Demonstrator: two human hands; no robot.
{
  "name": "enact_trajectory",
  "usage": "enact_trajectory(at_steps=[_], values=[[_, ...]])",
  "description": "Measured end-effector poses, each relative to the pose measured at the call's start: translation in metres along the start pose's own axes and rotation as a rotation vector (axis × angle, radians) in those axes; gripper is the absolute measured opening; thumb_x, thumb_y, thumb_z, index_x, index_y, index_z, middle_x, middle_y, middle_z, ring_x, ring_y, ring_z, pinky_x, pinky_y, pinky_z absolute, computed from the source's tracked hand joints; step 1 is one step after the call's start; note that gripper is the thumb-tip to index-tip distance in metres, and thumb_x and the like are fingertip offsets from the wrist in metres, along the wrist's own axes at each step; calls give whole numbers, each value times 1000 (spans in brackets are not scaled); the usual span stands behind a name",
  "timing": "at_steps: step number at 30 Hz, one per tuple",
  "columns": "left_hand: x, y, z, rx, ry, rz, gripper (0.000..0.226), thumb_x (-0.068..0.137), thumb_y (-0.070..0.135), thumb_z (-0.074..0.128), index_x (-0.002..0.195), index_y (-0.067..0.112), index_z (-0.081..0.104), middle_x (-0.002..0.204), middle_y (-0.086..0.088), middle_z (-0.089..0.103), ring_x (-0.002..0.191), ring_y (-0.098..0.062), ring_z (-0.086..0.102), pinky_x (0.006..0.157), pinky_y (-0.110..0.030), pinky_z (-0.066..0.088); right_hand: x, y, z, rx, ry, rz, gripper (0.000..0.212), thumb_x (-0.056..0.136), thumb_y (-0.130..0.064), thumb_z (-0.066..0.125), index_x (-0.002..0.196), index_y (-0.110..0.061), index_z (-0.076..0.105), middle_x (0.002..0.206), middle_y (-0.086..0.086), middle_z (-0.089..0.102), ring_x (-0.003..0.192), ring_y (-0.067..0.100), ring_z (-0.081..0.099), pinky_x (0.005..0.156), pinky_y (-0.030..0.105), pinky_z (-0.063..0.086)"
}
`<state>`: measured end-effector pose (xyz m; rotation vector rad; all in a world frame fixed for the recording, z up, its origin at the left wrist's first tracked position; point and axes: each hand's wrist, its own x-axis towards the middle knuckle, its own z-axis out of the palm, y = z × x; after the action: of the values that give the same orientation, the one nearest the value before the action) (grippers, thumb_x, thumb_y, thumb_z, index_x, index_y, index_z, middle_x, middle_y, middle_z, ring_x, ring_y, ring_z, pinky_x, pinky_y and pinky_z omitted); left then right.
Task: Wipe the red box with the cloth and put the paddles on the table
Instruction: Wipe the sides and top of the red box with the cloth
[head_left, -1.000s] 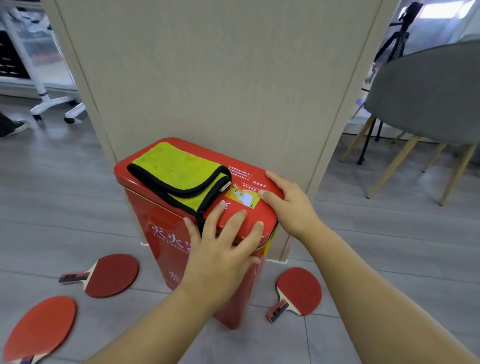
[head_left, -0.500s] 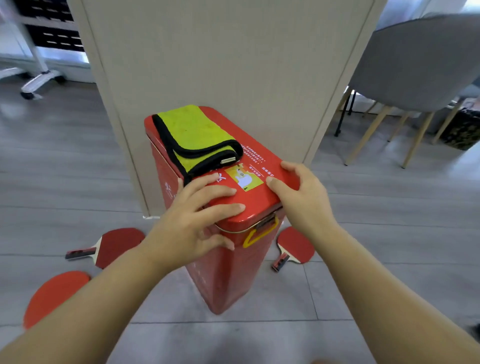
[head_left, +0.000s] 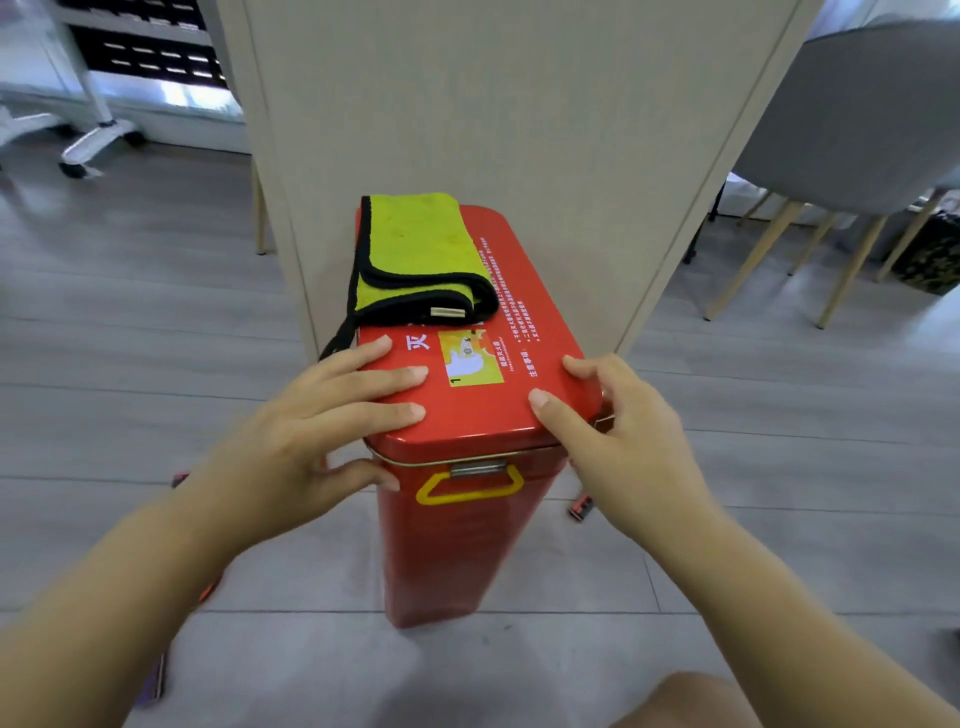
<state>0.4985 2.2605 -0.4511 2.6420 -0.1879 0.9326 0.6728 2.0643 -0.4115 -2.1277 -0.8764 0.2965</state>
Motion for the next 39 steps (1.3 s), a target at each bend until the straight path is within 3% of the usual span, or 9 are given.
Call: enact_trajectory(at_steps=[6,15,19,22,27,30,32,36,39], values=[[-3,4,-2,186,-20,30,48,84,40,61,124,16,52,135,-11,53,133,-33,41,101,-52,43,12,-29,-11,-282,18,-98,52,81,-59,58,127,-36,46,115,-9,39,97,10,50,79,27,39],[-7,10,-12,234,59,11,38,88,39,60,114,12,67,128,-6,60,126,-24,51,96,-42,48,107,-101,19,-339,-35,-226,54,86,-55,57,124,-17,53,124,4,57,115,22,54,90,33,42],[-5,4,-16,233,50,42,36,89,42,58,112,17,69,125,-1,62,123,-20,54,86,-41,50,137,-117,44,-307,-203,-96,47,84,-48,64,95,-2,62,92,11,67,90,29,61,74,32,47],[-1,-2,-15,229,74,88,30,90,41,57,112,23,66,119,0,66,116,-21,59,80,-41,51,137,-124,49,-295,-210,-9,38,80,-42,72,82,-10,52,75,6,53,72,24,51,62,29,38],[-1,-6,-4,177,190,155,26,90,33,61,111,19,61,111,-7,68,109,-29,62,83,-44,49,118,-121,40,-140,-154,122,35,73,-31,81,76,-16,50,68,0,45,58,16,40,52,27,31],[-7,-10,7,128,255,167,26,90,27,62,111,12,64,113,-13,67,110,-34,60,87,-48,49,101,-113,35,-78,-49,160,26,70,-24,83,79,-15,60,74,1,58,65,18,53,57,26,41],[-9,-9,15,91,281,158,26,90,22,62,112,8,65,115,-17,65,114,-37,57,92,-49,47,86,-104,30,-1,47,166,24,71,-17,82,87,-16,64,88,2,68,79,18,64,73,29,51],[-8,-6,20,7,302,131,26,89,18,62,106,0,70,113,-22,63,110,-40,58,95,-47,47,55,-86,19,98,225,241,55,68,-15,84,112,-12,51,106,2,65,94,19,64,87,36,52],[-7,-9,17,-30,289,150,28,88,19,62,112,5,64,112,-21,64,102,-40,59,95,-44,46,32,-79,8,160,267,303,61,68,-14,84,113,-16,44,106,1,62,94,20,63,85,41,54]])
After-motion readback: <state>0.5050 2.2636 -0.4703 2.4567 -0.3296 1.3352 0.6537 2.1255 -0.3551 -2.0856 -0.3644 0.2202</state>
